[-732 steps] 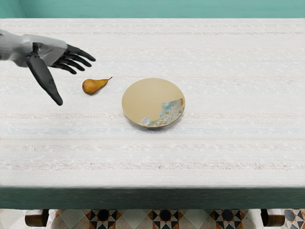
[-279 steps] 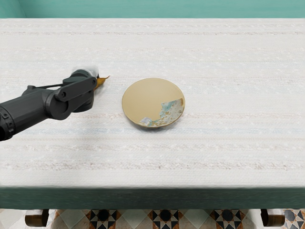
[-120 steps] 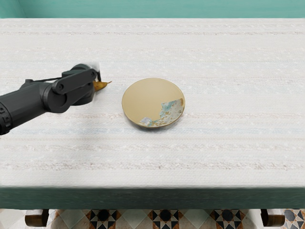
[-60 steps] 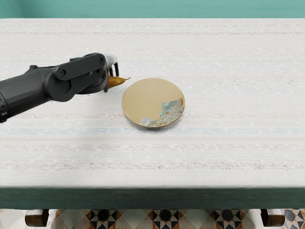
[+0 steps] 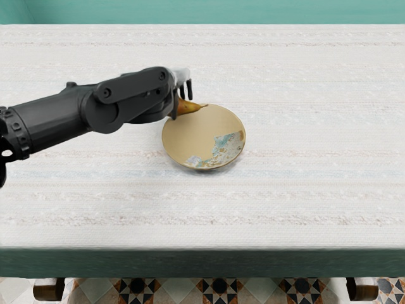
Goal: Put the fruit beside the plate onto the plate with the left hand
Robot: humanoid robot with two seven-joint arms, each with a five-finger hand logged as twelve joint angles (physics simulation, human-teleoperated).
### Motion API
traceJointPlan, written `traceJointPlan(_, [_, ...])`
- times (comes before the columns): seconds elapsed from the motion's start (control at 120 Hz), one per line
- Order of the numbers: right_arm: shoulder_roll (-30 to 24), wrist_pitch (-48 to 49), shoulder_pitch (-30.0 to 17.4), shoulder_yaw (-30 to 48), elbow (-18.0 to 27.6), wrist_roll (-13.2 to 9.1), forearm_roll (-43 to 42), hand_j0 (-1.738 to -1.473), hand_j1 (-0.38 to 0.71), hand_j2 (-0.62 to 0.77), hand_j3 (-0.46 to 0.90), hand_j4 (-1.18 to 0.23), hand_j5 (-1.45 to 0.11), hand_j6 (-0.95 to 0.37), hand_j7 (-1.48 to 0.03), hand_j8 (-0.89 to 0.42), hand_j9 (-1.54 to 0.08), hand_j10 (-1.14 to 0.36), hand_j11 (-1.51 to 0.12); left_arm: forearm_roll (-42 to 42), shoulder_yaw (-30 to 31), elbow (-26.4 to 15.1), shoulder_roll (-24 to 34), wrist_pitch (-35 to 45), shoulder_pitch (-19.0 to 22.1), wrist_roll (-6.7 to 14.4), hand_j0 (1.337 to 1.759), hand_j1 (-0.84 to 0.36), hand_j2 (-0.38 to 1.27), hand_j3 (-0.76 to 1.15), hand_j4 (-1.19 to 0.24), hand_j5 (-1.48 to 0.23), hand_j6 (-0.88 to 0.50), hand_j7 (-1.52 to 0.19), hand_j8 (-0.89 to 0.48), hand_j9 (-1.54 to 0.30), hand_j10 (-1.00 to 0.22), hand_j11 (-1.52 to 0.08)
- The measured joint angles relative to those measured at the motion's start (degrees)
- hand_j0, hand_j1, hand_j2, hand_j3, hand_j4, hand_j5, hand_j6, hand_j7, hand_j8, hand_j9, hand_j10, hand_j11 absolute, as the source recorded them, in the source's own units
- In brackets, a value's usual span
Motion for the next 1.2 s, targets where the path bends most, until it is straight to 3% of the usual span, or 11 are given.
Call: traceJointPlan(1.2, [0.00, 0.00, 0.00, 0.00, 0.00, 0.00, 0.00, -1.658, -0.35, 0.00, 0.00, 0.00, 0.00, 0.00, 0.00, 0.00, 0.00, 0.00, 0.00, 0.16, -0.67, -1.54, -0.13, -0.26, 1.59, 0.01, 1.658, -0.33, 0.42, 0.00, -0.60, -0.80, -0.50, -0.79, -0.48, -0.78, -0.57, -0.79])
